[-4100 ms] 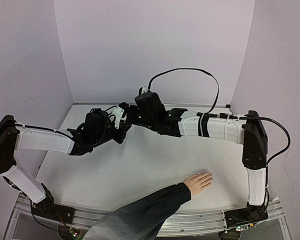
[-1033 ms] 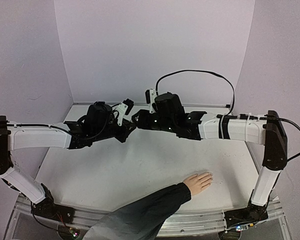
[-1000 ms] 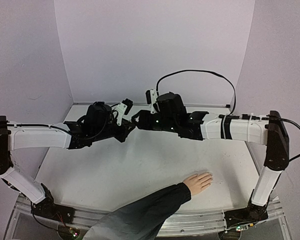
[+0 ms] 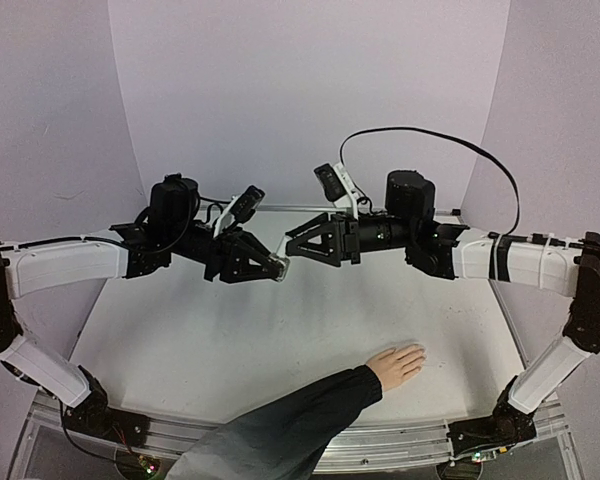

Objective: Paint the nails

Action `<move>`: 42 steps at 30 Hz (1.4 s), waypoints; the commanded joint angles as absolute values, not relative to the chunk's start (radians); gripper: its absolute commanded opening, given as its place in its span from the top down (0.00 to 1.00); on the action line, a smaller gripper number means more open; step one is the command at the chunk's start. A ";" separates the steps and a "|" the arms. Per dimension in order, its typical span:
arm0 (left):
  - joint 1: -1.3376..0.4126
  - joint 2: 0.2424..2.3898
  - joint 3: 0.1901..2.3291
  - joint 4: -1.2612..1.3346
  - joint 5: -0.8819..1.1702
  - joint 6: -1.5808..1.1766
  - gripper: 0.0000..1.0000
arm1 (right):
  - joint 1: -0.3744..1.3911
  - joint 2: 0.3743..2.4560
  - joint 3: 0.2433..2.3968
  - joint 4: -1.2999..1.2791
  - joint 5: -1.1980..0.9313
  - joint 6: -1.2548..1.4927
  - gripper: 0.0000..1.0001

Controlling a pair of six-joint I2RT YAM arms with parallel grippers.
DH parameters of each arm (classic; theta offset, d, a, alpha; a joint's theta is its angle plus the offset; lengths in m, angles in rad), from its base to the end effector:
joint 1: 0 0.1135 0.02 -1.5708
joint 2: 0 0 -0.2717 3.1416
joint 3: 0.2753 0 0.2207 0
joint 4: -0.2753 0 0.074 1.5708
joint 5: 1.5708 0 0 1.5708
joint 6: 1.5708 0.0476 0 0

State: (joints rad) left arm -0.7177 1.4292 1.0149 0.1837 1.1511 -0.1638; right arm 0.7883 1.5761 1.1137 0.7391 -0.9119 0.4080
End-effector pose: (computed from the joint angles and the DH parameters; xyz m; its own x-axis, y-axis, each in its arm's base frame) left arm 0.1907 -0.2242 0.3306 -0.3228 0.1936 -0.9265 0.8971 -0.2495 -0.3647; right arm 0.2113 0.2659 0.3723 -0.2082 0.1351 -0.9687 -0.9672 -0.1757 0.1834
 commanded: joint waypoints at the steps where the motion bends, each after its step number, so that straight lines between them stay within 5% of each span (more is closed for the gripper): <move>1: -0.723 1.437 1.064 0.229 1.212 -0.178 1.00 | 0.791 1.560 1.164 0.883 -1.005 0.456 0.47; 10: -0.723 1.449 1.072 0.230 1.198 -0.178 1.00 | 0.827 1.619 1.217 0.893 -1.029 0.462 0.60; 21: -0.723 1.434 1.066 0.232 1.159 -0.170 1.00 | 0.836 1.643 1.235 0.893 -1.027 0.468 0.96; 27: -0.720 1.387 1.036 0.232 0.832 -0.148 1.00 | 0.843 1.651 1.215 0.865 -0.948 0.454 1.00; 31: -0.726 1.342 1.005 0.230 0.253 -0.153 1.00 | 0.861 1.660 1.234 0.699 -0.644 0.430 1.00; 34: -0.744 1.338 1.005 0.236 -0.139 -0.146 1.00 | 0.947 1.710 1.339 0.449 -0.059 0.482 1.00; 37: -0.752 1.382 1.045 0.252 -0.238 -0.128 1.00 | 1.090 1.779 1.473 0.296 0.377 0.674 1.00; 42: -0.776 1.425 1.065 0.290 -0.130 -0.116 1.00 | 1.140 1.856 1.581 0.289 0.394 0.678 1.00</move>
